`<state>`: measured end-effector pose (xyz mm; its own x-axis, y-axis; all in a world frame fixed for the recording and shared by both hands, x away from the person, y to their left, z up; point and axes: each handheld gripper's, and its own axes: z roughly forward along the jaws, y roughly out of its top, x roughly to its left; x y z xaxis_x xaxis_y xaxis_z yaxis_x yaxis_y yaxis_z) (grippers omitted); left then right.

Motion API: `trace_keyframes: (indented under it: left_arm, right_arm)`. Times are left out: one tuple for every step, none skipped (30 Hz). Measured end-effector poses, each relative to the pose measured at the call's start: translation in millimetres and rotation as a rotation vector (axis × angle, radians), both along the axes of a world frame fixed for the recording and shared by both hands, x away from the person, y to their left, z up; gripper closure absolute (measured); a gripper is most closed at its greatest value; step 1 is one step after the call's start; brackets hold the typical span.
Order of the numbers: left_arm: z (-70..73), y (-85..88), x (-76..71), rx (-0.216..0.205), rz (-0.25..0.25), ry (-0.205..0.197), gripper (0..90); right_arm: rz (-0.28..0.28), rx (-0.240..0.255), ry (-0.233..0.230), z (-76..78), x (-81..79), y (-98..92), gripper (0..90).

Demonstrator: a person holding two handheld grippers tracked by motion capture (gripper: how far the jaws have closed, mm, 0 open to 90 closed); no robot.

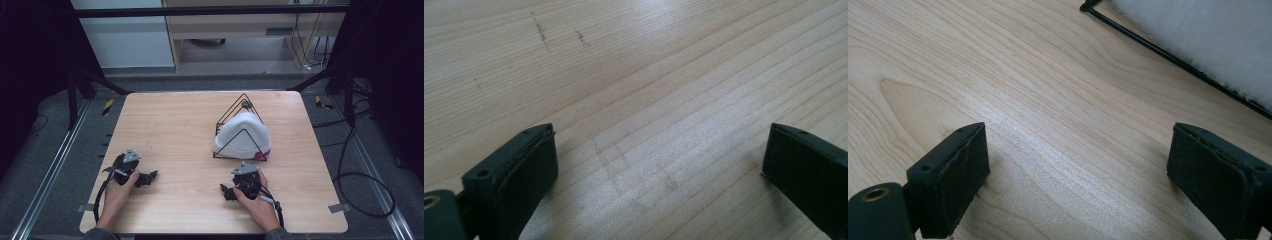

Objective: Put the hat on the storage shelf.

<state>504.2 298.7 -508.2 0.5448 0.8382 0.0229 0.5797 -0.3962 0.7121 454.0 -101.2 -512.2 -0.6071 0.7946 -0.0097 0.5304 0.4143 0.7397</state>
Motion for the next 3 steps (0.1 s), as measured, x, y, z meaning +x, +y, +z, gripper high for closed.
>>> trace_keyframes:
  left_arm:
    - [0.0,-0.3,0.6,0.0,0.004,0.001,0.0]
    - [0.1,-0.2,0.7,0.0,0.004,0.002,0.0]
    - [0.1,-0.2,0.7,0.0,0.004,0.002,0.0]
  right_arm:
    - [0.0,0.0,0.0,0.0,0.0,0.0,10.0]
    - [0.0,0.0,0.0,0.0,0.0,0.0,10.0]
    - [0.001,-0.001,-0.001,0.1,0.2,0.0,10.0]
